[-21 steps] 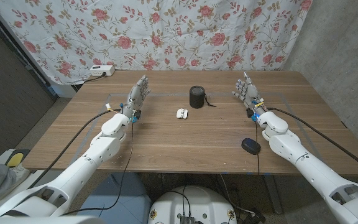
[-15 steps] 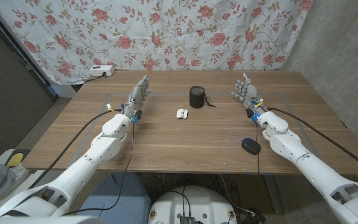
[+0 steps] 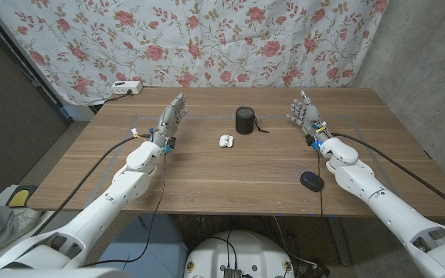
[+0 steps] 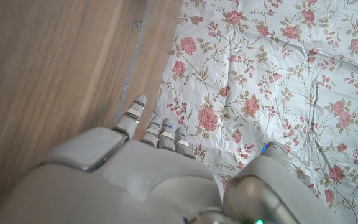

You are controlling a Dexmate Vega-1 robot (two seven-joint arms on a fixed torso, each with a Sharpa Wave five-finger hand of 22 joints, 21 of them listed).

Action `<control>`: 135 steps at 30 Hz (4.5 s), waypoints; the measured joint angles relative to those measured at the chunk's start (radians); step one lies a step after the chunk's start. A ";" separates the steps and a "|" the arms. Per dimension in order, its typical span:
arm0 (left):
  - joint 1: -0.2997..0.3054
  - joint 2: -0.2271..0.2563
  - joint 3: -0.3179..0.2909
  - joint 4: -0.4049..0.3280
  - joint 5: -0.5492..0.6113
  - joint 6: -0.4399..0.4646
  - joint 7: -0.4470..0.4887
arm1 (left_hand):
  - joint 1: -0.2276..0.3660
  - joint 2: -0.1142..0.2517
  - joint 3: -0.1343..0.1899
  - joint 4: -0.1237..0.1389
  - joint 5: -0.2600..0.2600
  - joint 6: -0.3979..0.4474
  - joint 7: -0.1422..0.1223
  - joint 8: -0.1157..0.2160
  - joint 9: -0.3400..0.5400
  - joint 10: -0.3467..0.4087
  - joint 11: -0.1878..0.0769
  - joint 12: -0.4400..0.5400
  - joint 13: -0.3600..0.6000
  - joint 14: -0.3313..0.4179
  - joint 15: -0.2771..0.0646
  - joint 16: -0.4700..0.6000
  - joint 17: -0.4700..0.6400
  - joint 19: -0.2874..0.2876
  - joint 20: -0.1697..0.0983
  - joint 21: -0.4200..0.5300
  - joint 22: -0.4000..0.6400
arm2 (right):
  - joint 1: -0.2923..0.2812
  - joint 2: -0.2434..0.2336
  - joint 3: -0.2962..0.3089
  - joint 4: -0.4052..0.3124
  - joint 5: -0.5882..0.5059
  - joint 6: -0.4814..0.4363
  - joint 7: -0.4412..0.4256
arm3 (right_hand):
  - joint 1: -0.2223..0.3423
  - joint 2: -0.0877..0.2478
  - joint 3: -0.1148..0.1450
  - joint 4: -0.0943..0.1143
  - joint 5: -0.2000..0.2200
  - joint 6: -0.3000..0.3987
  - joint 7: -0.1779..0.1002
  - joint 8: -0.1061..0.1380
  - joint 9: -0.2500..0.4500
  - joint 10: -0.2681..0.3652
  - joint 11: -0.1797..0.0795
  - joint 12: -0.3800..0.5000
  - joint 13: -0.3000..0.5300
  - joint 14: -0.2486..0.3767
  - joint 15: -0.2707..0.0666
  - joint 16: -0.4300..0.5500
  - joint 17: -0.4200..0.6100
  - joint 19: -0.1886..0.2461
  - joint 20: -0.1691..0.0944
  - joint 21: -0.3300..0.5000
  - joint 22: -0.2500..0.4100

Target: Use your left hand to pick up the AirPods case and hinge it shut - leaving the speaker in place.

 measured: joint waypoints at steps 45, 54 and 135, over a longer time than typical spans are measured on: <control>0.033 0.114 0.035 -0.138 0.291 0.027 0.175 | 0.004 -0.004 -0.005 -0.013 0.000 0.043 -0.004 0.005 0.000 0.093 -0.011 0.027 0.005 0.025 -0.003 0.000 0.000 0.034 -0.009 -0.039 0.000 | 0.014 -0.013 -0.006 -0.006 -0.039 -0.006 -0.031 | 0.009 0.009 0.000 -0.008 0.000 -0.016 0.009 0.000 0.000 -0.018 0.011 0.000 0.000 -0.036 0.015 0.000 0.000 -0.059 0.012 -0.004 -0.003; 0.020 0.145 0.047 -0.152 0.396 0.005 0.214 | 0.157 0.078 0.069 -0.065 0.022 -0.040 -0.022 -0.009 0.005 0.099 -0.036 0.028 0.009 -0.008 -0.014 -0.005 0.000 0.033 -0.010 -0.098 0.000 | 0.015 -0.011 -0.005 -0.004 -0.038 0.011 -0.024 | 0.016 0.016 0.004 -0.013 0.000 -0.031 0.002 0.000 0.000 -0.018 0.011 0.000 0.000 -0.061 0.008 -0.005 0.000 -0.075 0.007 -0.004 -0.003; -0.009 0.366 0.140 -0.674 1.070 0.638 0.160 | 0.352 -0.082 0.008 -0.035 -0.001 -0.225 0.019 -0.014 0.002 0.379 -0.118 0.105 0.074 -0.028 -0.021 0.008 0.000 0.018 -0.015 -0.203 0.005 | 0.004 -0.029 -0.006 -0.028 -0.034 0.038 0.025 | 0.021 0.021 0.000 -0.017 0.000 -0.059 -0.006 0.004 0.000 -0.032 -0.004 0.011 0.000 -0.094 0.006 0.000 0.000 -0.120 0.023 0.000 -0.003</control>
